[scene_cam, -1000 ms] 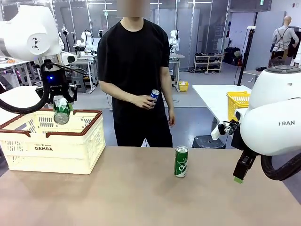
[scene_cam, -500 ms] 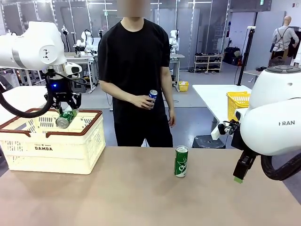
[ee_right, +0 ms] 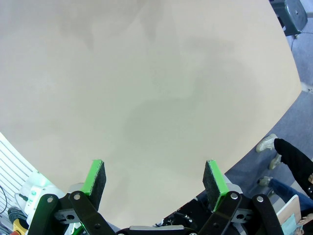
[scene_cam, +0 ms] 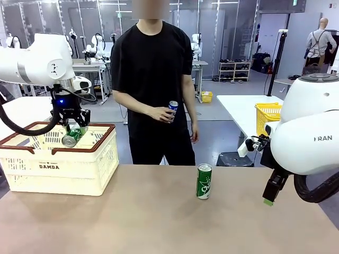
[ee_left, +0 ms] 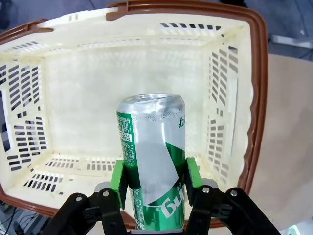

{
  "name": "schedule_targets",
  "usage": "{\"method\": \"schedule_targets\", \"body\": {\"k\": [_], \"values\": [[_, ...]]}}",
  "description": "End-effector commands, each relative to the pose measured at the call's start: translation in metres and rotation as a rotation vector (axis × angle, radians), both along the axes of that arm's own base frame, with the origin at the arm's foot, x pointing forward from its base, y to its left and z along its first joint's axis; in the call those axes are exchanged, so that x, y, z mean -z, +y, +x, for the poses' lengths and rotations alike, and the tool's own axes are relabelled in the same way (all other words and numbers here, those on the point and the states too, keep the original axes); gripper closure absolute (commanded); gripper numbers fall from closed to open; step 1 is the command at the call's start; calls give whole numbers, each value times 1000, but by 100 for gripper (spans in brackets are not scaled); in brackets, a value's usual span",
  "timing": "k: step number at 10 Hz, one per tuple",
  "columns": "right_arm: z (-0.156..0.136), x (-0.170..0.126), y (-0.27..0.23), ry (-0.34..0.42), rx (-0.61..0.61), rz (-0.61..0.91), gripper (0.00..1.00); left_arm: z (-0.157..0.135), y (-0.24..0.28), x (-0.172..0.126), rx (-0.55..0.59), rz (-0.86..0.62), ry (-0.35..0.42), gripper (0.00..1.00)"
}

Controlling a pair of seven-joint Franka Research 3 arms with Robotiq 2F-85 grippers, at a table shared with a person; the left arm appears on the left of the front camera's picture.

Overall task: Place the drinks into the Shopping basket.
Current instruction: Pick up one drink and place it into the Shopping basket.

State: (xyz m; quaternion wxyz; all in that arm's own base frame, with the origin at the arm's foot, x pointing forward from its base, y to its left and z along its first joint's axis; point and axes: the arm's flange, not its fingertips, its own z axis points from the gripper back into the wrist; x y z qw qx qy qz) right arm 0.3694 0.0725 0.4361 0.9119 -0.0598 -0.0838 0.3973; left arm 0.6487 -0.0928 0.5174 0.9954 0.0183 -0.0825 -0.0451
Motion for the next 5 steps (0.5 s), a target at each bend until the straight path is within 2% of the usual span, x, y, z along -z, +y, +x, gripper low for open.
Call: {"method": "schedule_targets", "body": {"k": [1,5], "values": [[0,0,-1,2,-6,-6,0,14,6,0,41,-29,-49,43],[0,0,-1,2,-6,-6,0,21,4,24,46,-47,-25,43]]}}
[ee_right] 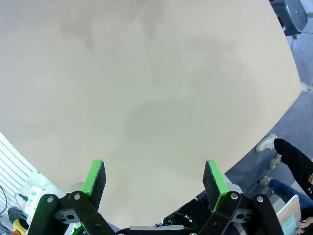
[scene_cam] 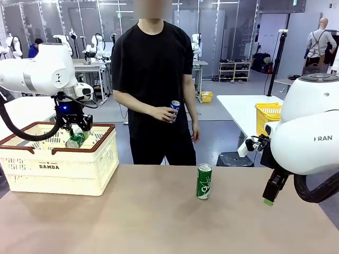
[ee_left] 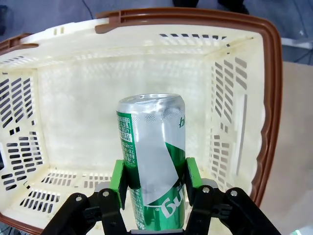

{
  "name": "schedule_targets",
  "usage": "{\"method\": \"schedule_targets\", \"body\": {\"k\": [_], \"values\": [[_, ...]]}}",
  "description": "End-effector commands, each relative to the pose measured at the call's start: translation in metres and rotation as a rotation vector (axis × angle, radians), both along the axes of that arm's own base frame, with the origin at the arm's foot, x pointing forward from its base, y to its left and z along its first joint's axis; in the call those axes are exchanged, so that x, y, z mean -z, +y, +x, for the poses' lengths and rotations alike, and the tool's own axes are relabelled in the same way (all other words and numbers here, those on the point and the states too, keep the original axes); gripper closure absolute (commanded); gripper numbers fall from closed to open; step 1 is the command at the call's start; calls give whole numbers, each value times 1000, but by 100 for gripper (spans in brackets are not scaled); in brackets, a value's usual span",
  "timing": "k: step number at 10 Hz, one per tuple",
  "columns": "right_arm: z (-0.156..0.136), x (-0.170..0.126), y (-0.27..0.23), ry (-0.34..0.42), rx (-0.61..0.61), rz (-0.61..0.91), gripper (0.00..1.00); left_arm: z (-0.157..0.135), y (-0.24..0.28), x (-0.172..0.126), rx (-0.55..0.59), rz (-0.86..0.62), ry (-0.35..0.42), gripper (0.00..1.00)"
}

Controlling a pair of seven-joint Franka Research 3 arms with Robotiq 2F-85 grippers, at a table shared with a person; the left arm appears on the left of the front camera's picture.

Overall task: Place the drinks into the Shopping basket.
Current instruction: Pick up one drink and place it into the Shopping basket.

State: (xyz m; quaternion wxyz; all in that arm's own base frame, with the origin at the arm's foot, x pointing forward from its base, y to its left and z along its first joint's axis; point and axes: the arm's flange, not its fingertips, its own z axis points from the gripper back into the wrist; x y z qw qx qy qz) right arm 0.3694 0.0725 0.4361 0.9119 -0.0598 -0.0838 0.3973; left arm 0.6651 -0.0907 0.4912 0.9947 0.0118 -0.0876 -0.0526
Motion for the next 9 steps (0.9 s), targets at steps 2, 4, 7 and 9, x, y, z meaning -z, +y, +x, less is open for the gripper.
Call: {"method": "schedule_targets", "body": {"k": [2,4,7,9], "values": [[0,0,-1,2,-6,-6,0,5,3,21,30,-53,2,43],[0,0,-1,2,-6,-6,0,3,4,43,29,-68,17,43],[0,0,-1,2,-6,-6,0,6,-2,49,4,-39,41,43],[0,0,-1,2,-6,-6,0,6,-2,49,4,-39,41,43]]}}
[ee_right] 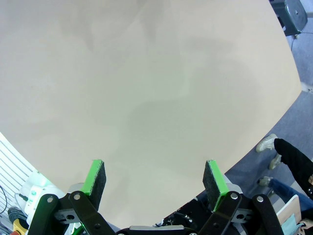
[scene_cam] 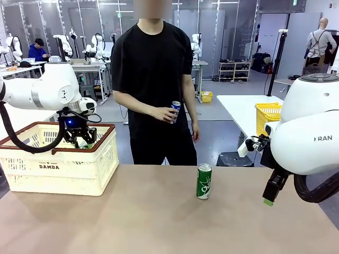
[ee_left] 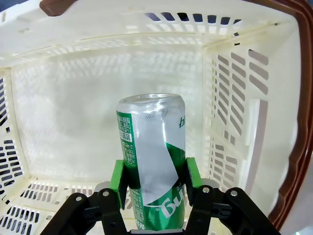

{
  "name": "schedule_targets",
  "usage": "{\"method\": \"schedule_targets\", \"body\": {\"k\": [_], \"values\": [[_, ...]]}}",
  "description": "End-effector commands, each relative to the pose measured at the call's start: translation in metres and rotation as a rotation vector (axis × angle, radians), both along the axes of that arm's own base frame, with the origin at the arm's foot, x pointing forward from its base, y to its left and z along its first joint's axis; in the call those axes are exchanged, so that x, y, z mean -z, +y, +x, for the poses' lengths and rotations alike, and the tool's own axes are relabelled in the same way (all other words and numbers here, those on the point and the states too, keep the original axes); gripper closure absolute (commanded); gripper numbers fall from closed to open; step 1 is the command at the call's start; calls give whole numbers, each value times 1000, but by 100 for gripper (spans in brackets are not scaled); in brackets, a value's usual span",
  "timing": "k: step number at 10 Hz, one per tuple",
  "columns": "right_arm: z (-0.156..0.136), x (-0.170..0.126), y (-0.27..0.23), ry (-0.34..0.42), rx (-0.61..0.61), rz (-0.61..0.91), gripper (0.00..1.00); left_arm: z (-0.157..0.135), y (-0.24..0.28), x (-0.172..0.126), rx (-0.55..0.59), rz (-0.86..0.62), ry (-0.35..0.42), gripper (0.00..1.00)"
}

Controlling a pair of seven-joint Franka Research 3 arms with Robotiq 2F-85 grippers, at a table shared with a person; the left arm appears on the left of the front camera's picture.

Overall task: Place the drinks into the Shopping basket.
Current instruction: Pick up one drink and place it into the Shopping basket.

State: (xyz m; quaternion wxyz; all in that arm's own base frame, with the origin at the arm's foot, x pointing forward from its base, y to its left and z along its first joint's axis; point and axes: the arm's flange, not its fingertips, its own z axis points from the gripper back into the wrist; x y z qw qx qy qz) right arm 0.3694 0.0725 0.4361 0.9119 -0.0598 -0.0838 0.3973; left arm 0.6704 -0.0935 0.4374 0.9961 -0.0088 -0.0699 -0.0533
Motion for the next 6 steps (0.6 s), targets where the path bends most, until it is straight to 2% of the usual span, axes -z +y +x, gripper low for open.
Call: {"method": "schedule_targets", "body": {"k": [1,6], "values": [[0,0,-1,2,-6,-6,0,0,1,0,-1,0,-1,43],[0,0,-1,2,-6,-6,0,27,14,53,29,17,56,43]]}}
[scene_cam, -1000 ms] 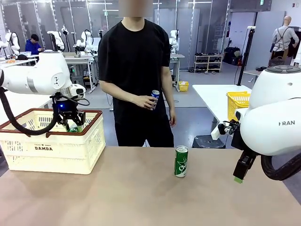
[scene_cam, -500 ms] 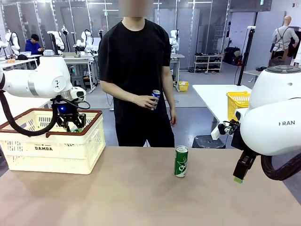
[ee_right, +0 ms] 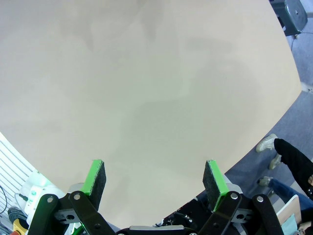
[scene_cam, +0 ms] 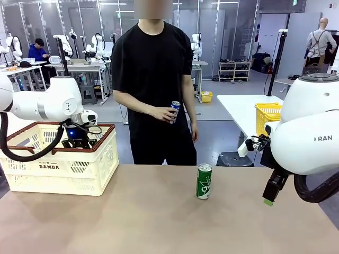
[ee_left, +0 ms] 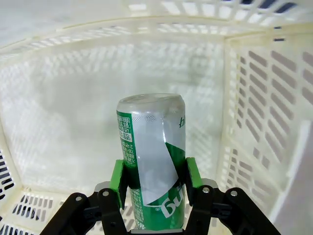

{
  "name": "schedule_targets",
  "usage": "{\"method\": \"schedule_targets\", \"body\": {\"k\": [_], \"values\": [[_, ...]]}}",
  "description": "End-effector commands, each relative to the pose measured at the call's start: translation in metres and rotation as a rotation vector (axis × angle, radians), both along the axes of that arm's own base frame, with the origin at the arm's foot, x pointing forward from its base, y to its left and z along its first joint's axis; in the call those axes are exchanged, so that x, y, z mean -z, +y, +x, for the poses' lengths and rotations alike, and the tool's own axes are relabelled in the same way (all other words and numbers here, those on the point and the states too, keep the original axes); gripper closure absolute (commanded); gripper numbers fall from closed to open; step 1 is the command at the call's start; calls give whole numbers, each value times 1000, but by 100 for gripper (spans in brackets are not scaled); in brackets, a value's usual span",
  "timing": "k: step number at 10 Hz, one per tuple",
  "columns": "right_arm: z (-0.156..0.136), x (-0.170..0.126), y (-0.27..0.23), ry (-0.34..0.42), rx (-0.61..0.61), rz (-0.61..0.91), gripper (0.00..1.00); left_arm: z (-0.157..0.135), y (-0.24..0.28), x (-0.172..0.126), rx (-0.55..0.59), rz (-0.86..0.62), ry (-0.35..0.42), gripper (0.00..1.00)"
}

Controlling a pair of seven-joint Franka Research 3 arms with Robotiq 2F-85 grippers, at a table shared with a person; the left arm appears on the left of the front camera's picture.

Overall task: Place the drinks into the Shopping basket.
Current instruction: Pick up one drink and place it into the Shopping basket.

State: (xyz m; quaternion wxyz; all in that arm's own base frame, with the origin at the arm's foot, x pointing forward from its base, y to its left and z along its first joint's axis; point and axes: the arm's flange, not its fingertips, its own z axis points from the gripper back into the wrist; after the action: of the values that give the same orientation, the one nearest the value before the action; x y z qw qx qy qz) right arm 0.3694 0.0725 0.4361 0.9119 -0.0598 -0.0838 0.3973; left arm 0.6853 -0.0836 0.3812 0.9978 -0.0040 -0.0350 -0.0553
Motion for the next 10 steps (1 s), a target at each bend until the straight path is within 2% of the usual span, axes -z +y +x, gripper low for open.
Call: {"method": "schedule_targets", "body": {"k": [1,6,10], "values": [[0,0,-1,2,-6,-6,0,13,5,5,33,22,-9,43],[0,0,-1,2,-6,-6,0,12,6,40,47,-8,68,43],[0,0,-1,2,-6,-6,0,14,6,61,29,-28,60,43]]}}
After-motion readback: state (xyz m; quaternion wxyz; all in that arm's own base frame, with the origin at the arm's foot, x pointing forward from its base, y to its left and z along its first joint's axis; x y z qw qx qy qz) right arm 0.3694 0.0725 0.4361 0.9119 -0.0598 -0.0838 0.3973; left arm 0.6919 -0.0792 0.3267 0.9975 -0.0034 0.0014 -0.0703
